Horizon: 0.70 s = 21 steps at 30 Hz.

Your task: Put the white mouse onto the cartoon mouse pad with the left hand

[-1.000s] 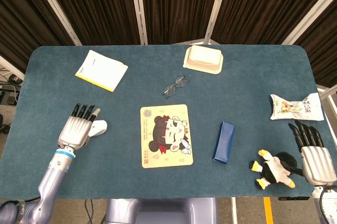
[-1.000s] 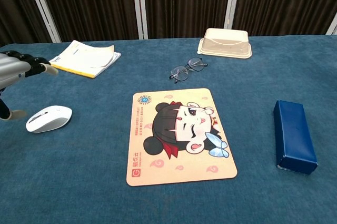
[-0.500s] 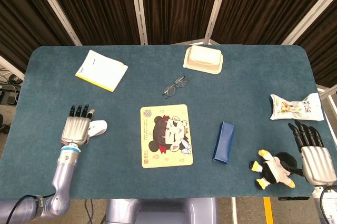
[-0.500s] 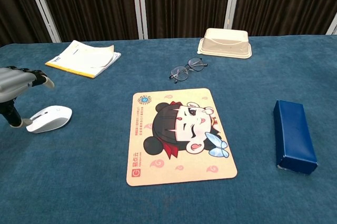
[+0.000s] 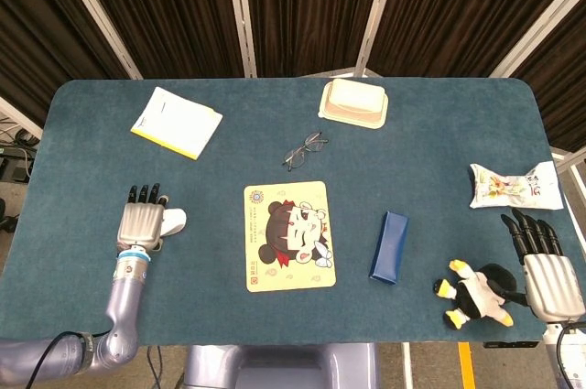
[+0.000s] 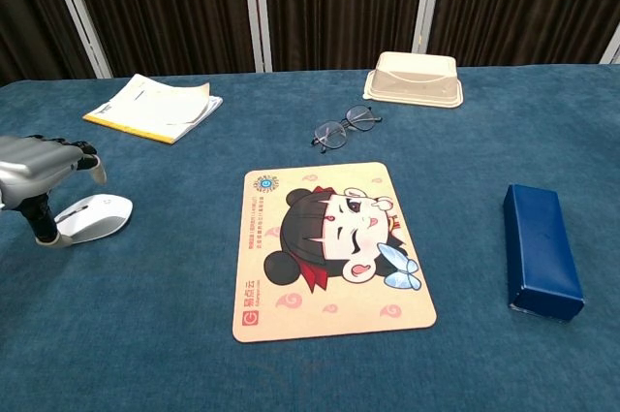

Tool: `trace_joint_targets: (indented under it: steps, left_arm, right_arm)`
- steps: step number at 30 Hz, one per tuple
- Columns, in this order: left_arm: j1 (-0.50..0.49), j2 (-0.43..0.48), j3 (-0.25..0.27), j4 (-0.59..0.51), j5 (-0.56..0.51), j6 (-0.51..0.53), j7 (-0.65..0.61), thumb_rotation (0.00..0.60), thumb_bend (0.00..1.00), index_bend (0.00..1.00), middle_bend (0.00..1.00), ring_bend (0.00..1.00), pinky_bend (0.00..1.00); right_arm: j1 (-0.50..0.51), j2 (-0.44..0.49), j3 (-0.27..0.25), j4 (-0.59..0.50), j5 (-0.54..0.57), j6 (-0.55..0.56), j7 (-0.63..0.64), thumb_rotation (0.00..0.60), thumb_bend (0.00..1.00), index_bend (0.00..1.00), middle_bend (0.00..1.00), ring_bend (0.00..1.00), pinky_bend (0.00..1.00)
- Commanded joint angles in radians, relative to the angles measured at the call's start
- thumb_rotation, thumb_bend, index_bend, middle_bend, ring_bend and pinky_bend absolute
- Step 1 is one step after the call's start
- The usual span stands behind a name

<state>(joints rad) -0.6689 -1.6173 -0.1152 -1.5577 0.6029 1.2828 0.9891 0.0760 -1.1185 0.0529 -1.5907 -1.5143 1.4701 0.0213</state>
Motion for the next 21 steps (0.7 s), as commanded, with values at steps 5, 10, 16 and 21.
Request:
trace_joint_targets:
  steps: [5, 10, 16, 21]
  left_arm:
    - [-0.010, -0.029, -0.009, 0.041, -0.025, -0.005, 0.018, 0.600, 0.22, 0.27, 0.00, 0.00, 0.00]
    - [-0.012, -0.041, -0.013, 0.062, -0.035, -0.014, 0.018, 0.600, 0.22, 0.27, 0.00, 0.00, 0.00]
    - [-0.018, -0.063, -0.024, 0.095, -0.045, -0.039, 0.007, 0.600, 0.23, 0.30, 0.00, 0.00, 0.00]
    - [-0.021, -0.076, -0.020, 0.111, -0.044, -0.040, 0.013, 0.600, 0.36, 0.33, 0.00, 0.00, 0.00]
  right_arm:
    - [0.000, 0.000, 0.000, 0.000, 0.000, -0.001, 0.001, 0.600, 0.06, 0.00, 0.00, 0.00, 0.00]
    - [0.000, 0.001, -0.001, 0.000, -0.001, -0.001, 0.006, 0.600, 0.06, 0.00, 0.00, 0.00, 0.00]
    - [0.001, 0.001, -0.001, 0.000, -0.001, -0.001, 0.007, 0.600, 0.06, 0.00, 0.00, 0.00, 0.00]
    - [0.001, 0.002, -0.001, 0.000, -0.001, -0.001, 0.007, 0.600, 0.06, 0.00, 0.00, 0.00, 0.00]
